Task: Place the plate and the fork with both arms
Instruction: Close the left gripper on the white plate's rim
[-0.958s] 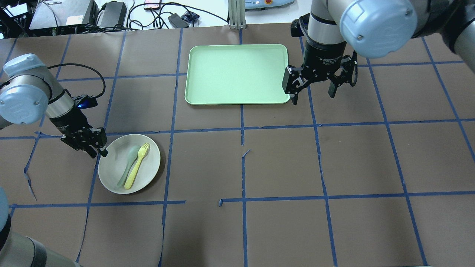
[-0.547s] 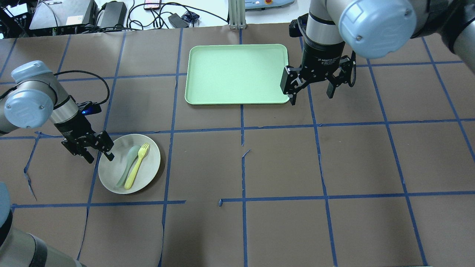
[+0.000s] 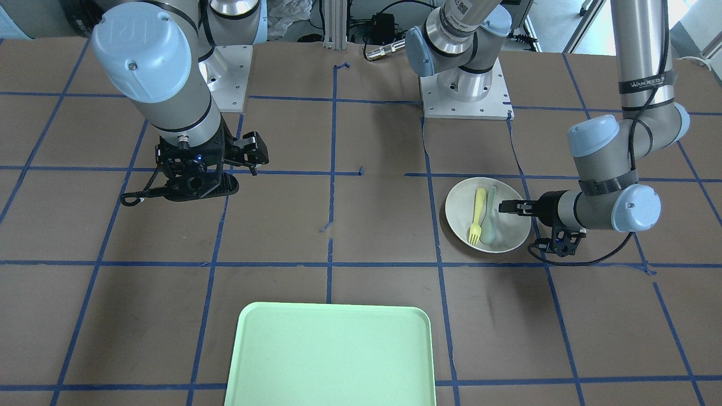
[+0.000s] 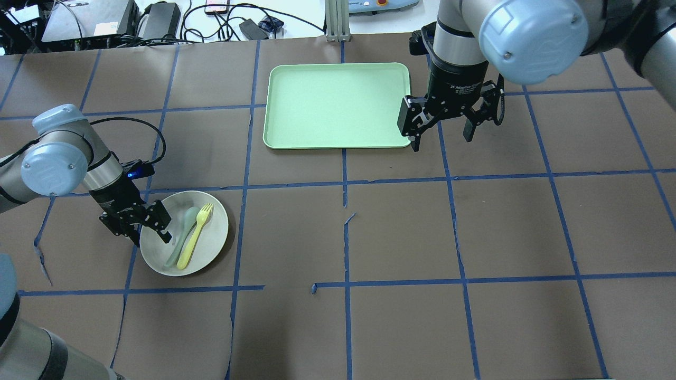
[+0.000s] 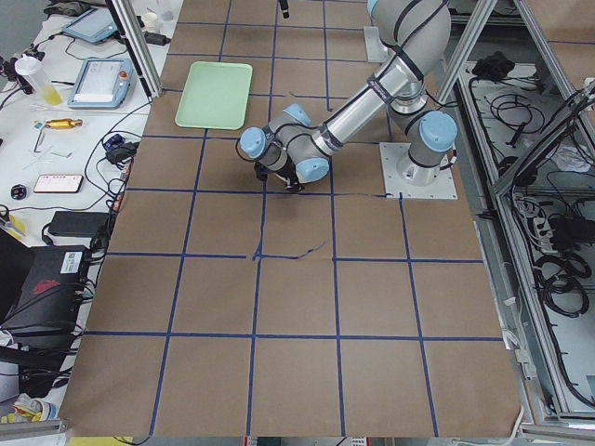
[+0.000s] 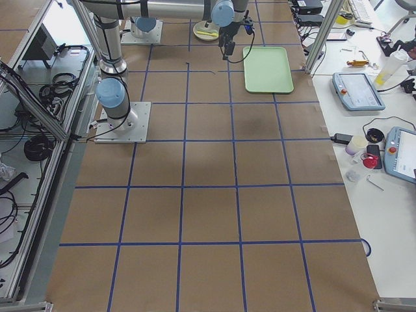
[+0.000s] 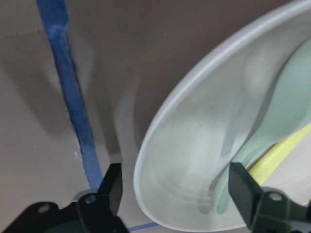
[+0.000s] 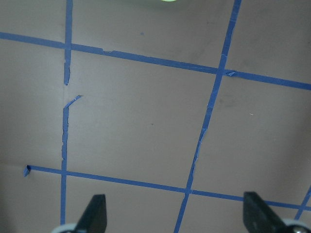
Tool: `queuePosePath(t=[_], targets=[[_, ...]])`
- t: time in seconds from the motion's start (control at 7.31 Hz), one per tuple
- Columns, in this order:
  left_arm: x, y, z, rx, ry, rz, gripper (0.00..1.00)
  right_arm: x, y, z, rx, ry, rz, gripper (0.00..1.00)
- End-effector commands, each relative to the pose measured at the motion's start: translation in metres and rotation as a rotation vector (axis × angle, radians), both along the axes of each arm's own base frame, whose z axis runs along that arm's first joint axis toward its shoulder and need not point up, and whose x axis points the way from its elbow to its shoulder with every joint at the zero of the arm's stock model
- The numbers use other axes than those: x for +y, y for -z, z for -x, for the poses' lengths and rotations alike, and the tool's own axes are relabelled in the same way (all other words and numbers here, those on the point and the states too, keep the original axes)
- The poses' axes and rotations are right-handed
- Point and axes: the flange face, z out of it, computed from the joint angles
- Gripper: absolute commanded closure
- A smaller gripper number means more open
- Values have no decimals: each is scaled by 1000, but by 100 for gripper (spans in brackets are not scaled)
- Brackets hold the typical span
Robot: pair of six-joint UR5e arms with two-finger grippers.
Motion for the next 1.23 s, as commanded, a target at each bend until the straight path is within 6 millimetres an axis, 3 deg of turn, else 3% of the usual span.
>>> queuePosePath(t=[0.0,0.41,0.82,1.09], targets=[[-8,0,-4,-25,12,55,96,0,0,0,0,0,1,0],[-15,-3,-7,-22,39,82,100,0,-1,0,0,0,4,0],[-27,-31,-11,-31,36,129,100,-1,-2,0,0,0,9,0],[-31,-33,-9,7,21,135,100,-3,-6,0,-3,-2,19,0]])
